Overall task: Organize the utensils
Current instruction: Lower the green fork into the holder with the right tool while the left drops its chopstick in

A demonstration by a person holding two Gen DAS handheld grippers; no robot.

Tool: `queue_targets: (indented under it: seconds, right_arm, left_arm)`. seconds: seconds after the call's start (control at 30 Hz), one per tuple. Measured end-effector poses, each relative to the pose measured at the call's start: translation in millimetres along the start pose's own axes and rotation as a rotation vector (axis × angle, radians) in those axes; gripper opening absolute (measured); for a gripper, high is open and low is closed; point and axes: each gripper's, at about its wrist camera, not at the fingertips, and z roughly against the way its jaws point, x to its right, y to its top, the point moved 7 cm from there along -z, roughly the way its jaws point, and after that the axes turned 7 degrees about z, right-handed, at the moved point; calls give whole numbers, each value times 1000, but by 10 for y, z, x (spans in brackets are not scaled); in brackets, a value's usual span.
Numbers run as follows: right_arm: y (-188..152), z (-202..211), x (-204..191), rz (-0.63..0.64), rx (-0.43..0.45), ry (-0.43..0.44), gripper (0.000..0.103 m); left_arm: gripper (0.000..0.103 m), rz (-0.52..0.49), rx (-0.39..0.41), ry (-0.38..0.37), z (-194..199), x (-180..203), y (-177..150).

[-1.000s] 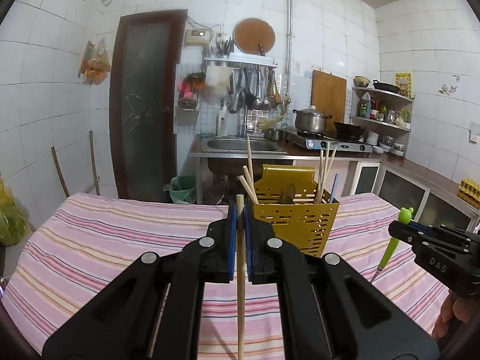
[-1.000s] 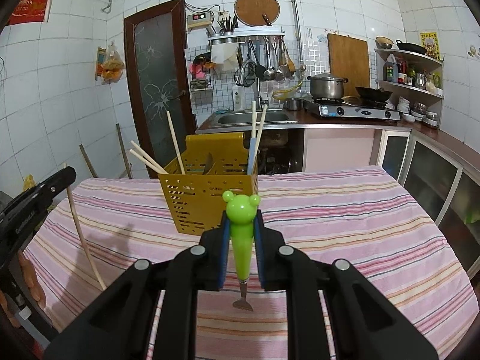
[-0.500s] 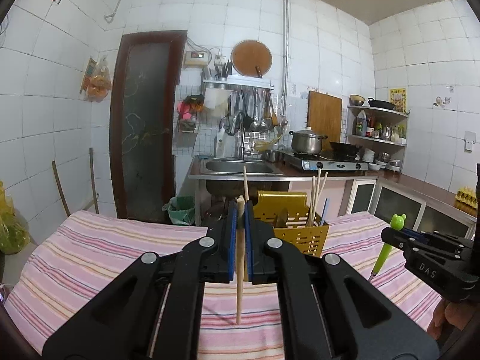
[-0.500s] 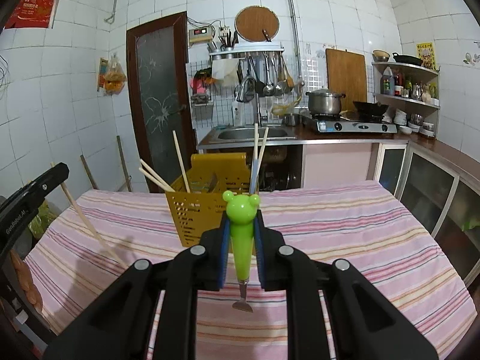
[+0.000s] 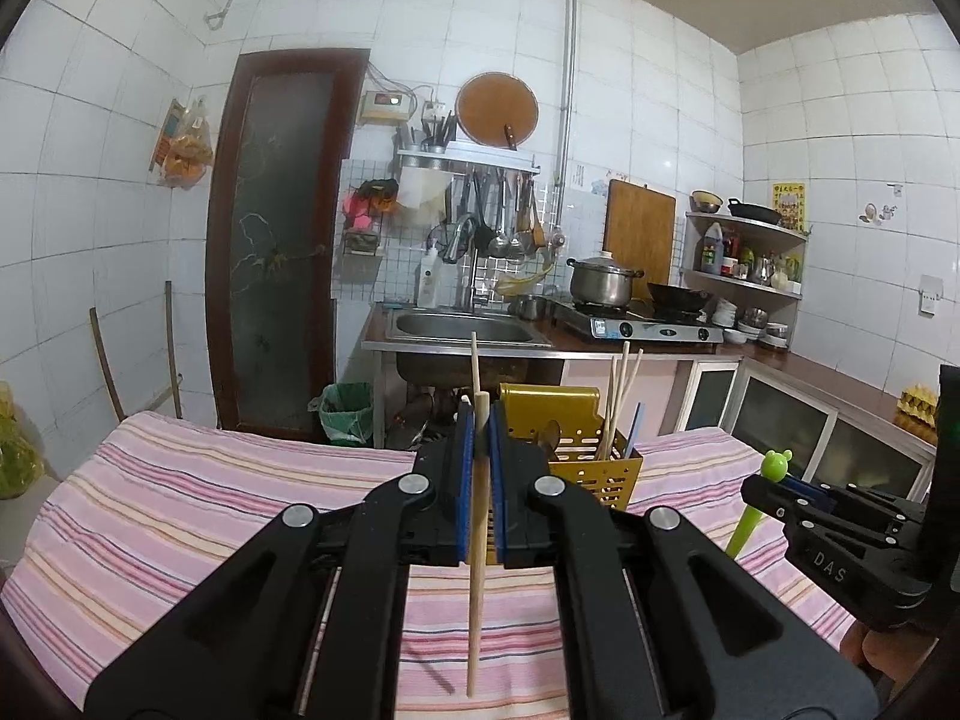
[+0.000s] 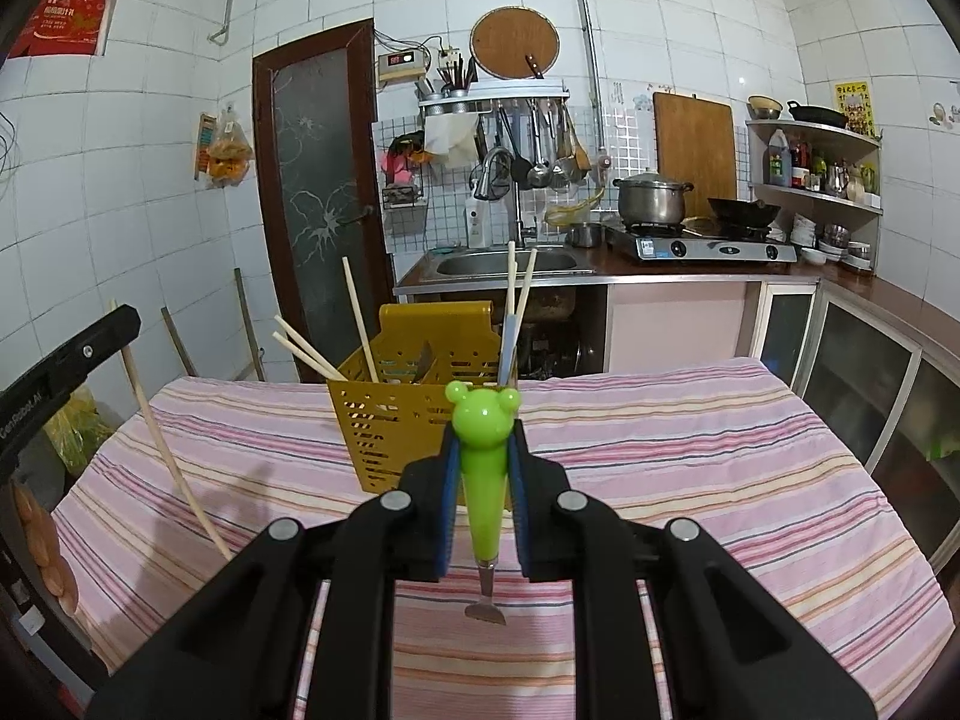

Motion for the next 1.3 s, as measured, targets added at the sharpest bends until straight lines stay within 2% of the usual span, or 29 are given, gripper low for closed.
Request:
queue_targets:
  seconds: [0.2,0.33,0.63,0.77,0.9,1.1,1.3]
  right_arm:
    - [86,44,-19,5,18,2,16]
    - [295,101,-40,22,52,3,16]
    - [1102,82,-29,52,148,9,16]
    - [1451,-64,-27,67,176,0,16]
    - [1651,-292,-17,61,185,8,16]
    - [1661,-677,-67,74,176,26,15]
    - [1371,-1209,-54,44,104,51,15]
  left_arm:
    - [4,5,15,-11,27,16,42]
    - [4,5,29,-35,15,103,203]
    - [4,13,133,-96,-129,430,977]
    - [4,7,179,-102,-353,587,1319]
    - [4,10,202,-92,-704,655,1471]
    - [4,19,163,-71,-1401,607,1315]
    - [4,13,82,-33,-1940,488,880]
